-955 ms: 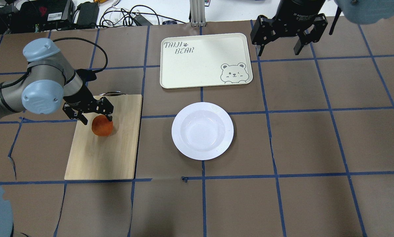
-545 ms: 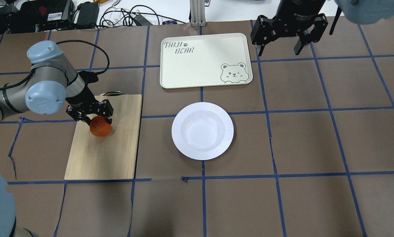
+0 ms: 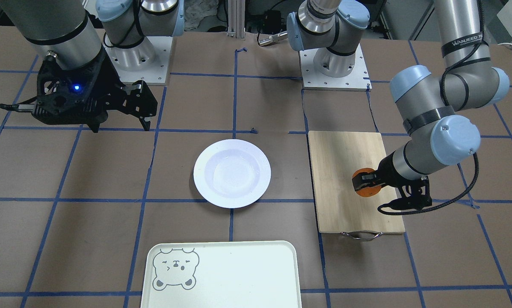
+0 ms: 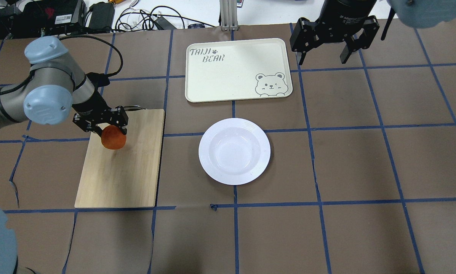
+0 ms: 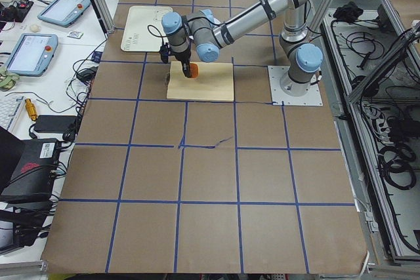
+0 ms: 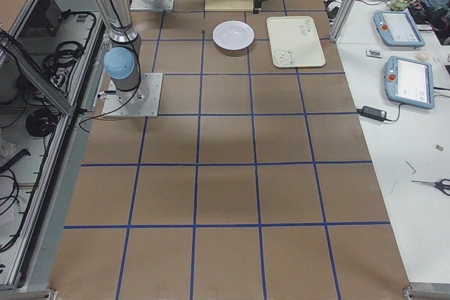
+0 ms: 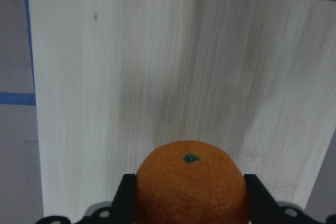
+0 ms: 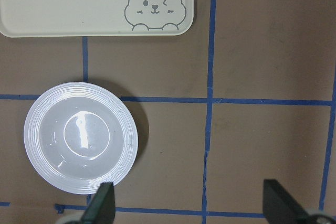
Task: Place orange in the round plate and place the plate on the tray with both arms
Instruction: 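Lift the orange with the left gripper and carry it over the white plate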
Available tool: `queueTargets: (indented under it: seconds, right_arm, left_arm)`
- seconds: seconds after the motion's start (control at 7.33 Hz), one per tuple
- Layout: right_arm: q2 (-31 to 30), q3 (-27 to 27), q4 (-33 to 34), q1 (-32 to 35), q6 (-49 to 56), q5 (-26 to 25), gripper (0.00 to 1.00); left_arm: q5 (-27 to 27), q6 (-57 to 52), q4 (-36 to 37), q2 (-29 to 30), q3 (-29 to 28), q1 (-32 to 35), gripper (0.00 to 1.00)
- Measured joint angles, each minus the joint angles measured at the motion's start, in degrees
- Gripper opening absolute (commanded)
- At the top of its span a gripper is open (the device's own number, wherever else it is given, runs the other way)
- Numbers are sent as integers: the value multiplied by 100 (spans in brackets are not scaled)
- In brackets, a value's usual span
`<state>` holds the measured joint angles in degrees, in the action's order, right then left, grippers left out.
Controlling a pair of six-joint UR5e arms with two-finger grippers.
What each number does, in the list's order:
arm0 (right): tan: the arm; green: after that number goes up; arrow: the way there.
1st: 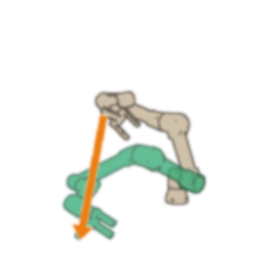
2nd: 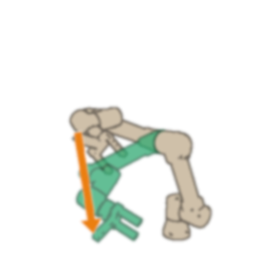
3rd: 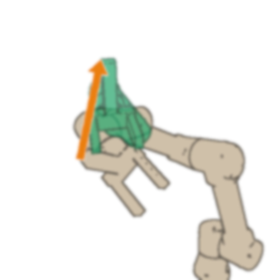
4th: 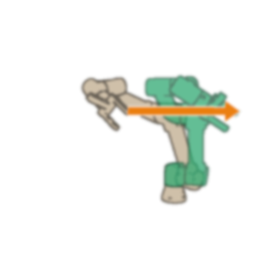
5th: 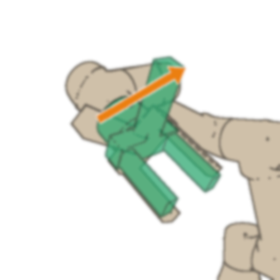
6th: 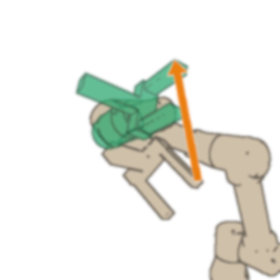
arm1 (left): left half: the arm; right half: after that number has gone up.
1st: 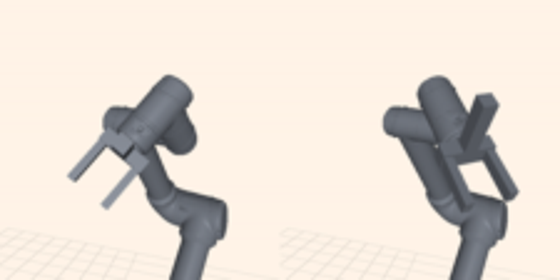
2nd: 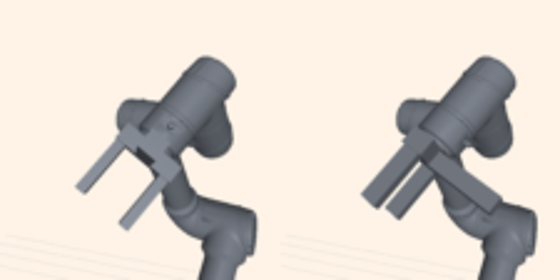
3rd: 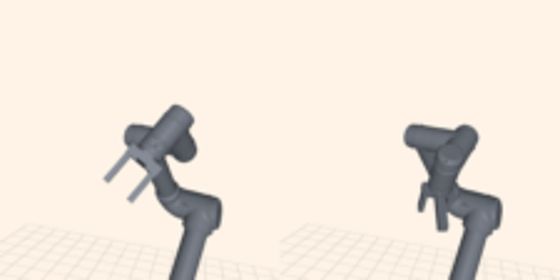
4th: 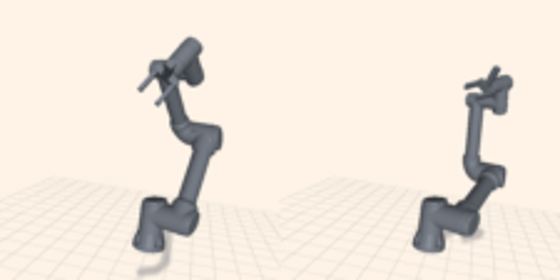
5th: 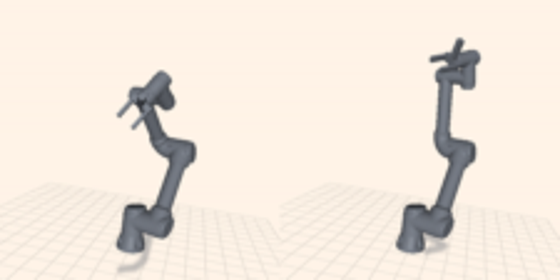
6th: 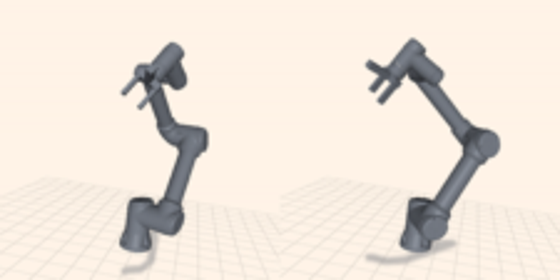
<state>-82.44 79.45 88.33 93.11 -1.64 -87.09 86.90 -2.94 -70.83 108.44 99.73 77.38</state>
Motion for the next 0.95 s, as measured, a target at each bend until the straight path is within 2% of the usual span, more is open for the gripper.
queueTargets:
  seconds: [0.14,0.41,0.68,0.82,0.95]
  right_arm:
    - [-2,0,-6,2,-1,1,100]
    - [-2,0,2,1,3,1,100]
    - [0,0,6,-2,6,0,100]
    - [0,0,8,-3,8,-1,100]
    - [0,0,8,-3,14,-3,100]
  left_arm:
    - [-321,446,-204,37,-311,201,0]
    - [-1058,1641,-266,153,-579,807,0]
    - [-1482,2582,8,272,-595,1467,13]
    - [-1673,2879,282,388,-578,1721,14]
    - [-1885,3064,569,539,-539,1939,29]
